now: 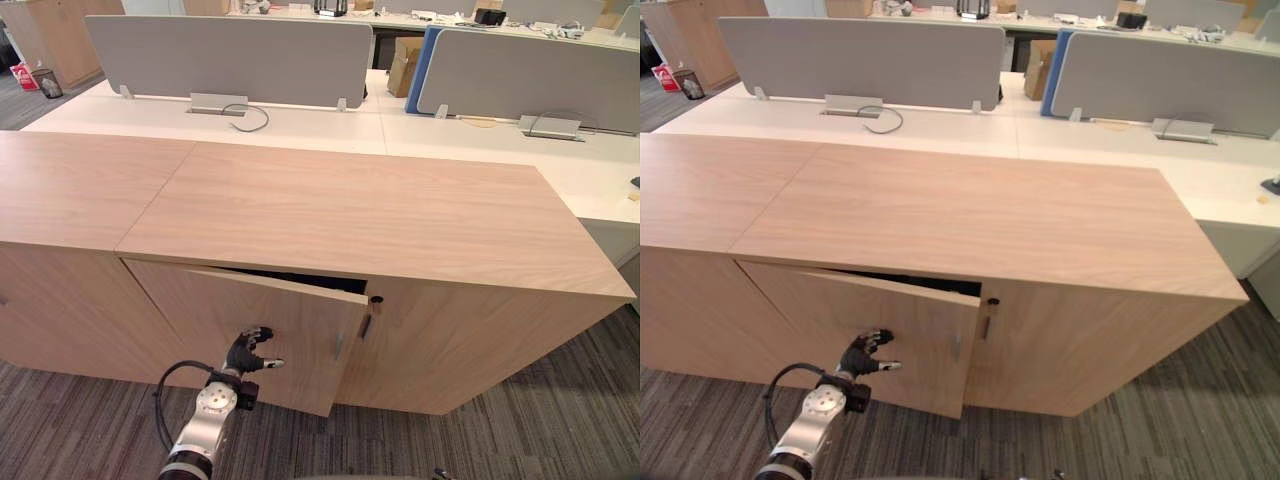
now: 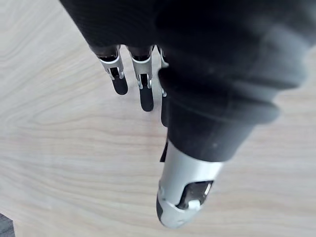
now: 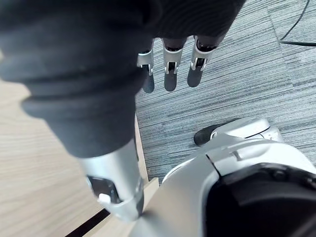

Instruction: Walk over to the cabinet, pick up the folder, carry it to the office cabinet, place the folder inside the office cabinet, then close the office cabinet door

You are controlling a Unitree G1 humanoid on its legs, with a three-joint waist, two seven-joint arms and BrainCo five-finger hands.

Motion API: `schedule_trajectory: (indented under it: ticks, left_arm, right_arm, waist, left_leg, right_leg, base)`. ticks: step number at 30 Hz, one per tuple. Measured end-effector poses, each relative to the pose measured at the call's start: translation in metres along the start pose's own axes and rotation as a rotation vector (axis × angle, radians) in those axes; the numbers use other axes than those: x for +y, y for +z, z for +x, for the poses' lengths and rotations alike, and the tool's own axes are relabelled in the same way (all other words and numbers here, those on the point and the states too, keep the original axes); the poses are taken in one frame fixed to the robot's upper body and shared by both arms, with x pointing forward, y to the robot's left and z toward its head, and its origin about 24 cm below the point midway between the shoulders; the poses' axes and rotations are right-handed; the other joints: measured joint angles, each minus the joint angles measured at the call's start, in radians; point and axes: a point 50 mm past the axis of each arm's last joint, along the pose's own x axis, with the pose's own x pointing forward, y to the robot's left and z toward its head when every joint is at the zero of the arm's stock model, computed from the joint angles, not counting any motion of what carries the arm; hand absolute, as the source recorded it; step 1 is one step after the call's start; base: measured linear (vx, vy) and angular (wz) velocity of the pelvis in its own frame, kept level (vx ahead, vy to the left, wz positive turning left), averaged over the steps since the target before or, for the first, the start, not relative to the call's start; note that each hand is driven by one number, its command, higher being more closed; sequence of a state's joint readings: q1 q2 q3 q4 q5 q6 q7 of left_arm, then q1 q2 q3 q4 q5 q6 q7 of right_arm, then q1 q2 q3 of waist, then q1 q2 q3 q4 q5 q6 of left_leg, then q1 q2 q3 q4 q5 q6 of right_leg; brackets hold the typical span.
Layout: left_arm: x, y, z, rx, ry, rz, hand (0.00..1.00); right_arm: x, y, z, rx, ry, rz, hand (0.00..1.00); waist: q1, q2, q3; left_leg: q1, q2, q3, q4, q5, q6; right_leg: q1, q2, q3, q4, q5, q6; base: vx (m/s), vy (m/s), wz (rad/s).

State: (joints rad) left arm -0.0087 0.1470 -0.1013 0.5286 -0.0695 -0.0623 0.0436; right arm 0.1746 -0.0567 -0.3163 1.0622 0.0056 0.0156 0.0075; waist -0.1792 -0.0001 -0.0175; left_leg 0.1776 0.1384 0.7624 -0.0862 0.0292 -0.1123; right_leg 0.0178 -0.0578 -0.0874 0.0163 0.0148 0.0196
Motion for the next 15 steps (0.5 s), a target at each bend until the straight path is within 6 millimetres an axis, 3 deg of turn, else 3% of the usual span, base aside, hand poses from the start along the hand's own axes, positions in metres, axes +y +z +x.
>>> schedule_trajectory:
  ticks: [8, 12, 15]
  left_arm:
    - [0.027, -0.061, -0.028, 0.221, 0.188, -0.178, 0.0]
    - [0.04, -0.11, -0.059, 0.427, 0.26, -0.234, 0.0]
    - [0.053, -0.156, -0.103, 0.636, 0.386, -0.371, 0.0]
  right_arm:
    - [-0.004, -0.006, -0.002, 0.012, -0.024, 0.033, 0.0]
    - [-0.005, -0.005, -0.001, 0.012, -0.022, 0.03, 0.0]
    - [-0.001, -0.001, 0.0, 0.007, -0.013, 0.027, 0.0]
  waist:
    - [0.011, 0.002, 0.017]
    - [0.033, 0.0, 0.017]
    - [0.053, -0.01, 0.021]
  left_leg:
    - [-0.004, -0.013, -0.013, 0.0, 0.006, 0.008]
    - [-0.013, -0.015, -0.035, 0.0, 0.007, 0.01]
    - [-0.045, 0.002, -0.054, 0.062, -0.017, 0.014]
  right_leg:
    - [-0.004, -0.016, -0.019, 0.005, -0.015, 0.019]
    - [-0.005, -0.021, -0.037, 0.005, -0.02, 0.026]
    - [-0.004, -0.024, -0.05, -0.001, -0.02, 0.027]
  base:
    - [-0.09, -0.065, 0.03]
    - [-0.04, -0.061, 0.13]
    - [0.01, -0.068, 0.13]
